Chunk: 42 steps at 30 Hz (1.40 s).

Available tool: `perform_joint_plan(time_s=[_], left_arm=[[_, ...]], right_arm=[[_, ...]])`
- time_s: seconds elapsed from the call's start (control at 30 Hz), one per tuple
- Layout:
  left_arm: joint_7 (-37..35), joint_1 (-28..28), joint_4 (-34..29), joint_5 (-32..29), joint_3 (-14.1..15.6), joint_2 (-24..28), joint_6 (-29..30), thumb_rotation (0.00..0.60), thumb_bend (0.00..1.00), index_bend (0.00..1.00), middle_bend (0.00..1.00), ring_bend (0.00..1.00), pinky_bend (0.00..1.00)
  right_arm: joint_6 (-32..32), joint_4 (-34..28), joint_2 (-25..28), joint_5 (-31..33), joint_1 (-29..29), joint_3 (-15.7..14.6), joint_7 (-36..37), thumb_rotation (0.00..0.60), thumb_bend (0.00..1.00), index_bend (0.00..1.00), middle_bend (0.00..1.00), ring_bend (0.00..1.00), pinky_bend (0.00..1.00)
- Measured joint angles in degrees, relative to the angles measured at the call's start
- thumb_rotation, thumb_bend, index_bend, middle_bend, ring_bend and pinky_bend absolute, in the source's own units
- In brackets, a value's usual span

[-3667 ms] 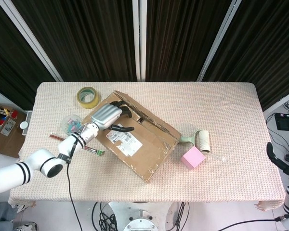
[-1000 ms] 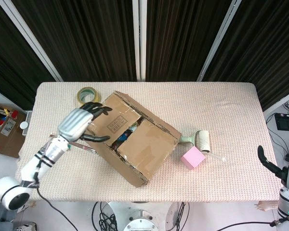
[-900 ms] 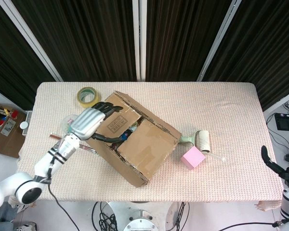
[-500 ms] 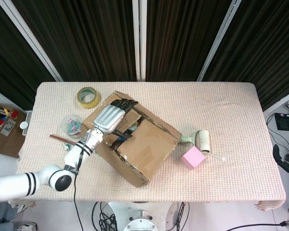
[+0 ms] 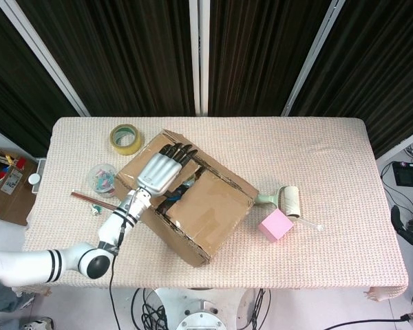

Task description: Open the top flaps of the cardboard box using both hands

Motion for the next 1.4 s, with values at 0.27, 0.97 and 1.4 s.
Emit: perform_joint_plan(time_s=[0.27, 0.97, 1.4], left_arm=[[5.2, 0.5, -2.1, 4.1, 1.3, -1.6, 5.4, 0.600, 0.00, 0.00, 0.02, 0.06, 0.15], [14.2, 1.2, 3.1, 6.7, 3.0, -6.3, 8.5, 0.600, 0.07, 0.00, 0.00, 0.06, 0.15], [19.7, 2.6, 1.2, 7.5, 2.2, -4.4, 11.8, 0.600, 0.28, 0.00, 0.00, 0.06, 0.15]], right_arm=[[-0.6, 0.2, -0.3, 0.2, 0.1, -0.1, -0.2, 0.600, 0.24, 0.00, 0.00, 0.00, 0.00], [-1.2, 1.3, -0.4, 0.2, 0.0, -0.4, 1.3, 0.600, 0.24, 0.00, 0.00, 0.00, 0.00], [-1.2, 1.0, -0.5, -0.1, 0.0, -0.4, 0.8, 0.600, 0.24, 0.00, 0.00, 0.00, 0.00]])
